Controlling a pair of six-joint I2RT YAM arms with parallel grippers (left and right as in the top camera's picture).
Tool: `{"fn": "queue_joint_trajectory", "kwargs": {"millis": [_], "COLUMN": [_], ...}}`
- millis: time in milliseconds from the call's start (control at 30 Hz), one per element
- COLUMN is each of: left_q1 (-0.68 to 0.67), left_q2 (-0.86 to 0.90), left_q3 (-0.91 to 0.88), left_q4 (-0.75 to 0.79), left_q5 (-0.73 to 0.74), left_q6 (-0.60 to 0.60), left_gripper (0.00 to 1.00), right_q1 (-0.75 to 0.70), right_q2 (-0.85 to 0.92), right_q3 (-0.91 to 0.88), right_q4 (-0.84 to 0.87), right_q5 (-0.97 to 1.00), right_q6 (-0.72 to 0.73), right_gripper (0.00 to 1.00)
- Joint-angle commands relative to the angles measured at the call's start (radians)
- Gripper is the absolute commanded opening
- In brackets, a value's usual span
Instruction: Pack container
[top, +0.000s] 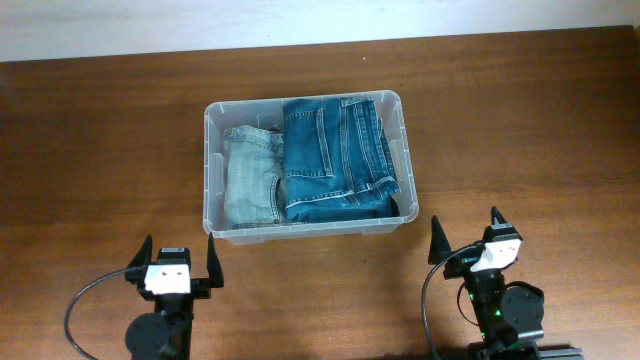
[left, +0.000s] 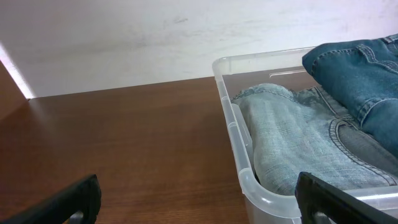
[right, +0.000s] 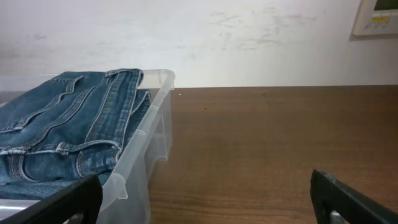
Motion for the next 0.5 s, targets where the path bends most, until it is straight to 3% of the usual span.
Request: {"fn": "queue_joint_trajectory", "kwargs": {"millis": [0, 467], "left_q1": [-0.006, -0.006], "left_q2": [-0.010, -0.010], "left_q3": [-0.014, -0.014], "left_q4": [0.000, 0.000], "left_q5": [0.005, 0.007], "left_q6": [0.019, 0.019], "left_gripper": [1.00, 1.00], "right_q1": [-0.007, -0.007], "right_q2": [-0.008, -0.008], "right_q3": [-0.007, -0.007], "right_q4": [-0.003, -0.003], "right_q5": [0.009, 0.009], "right_q6": [0.005, 0.005], "right_gripper": [0.99, 0.98]}}
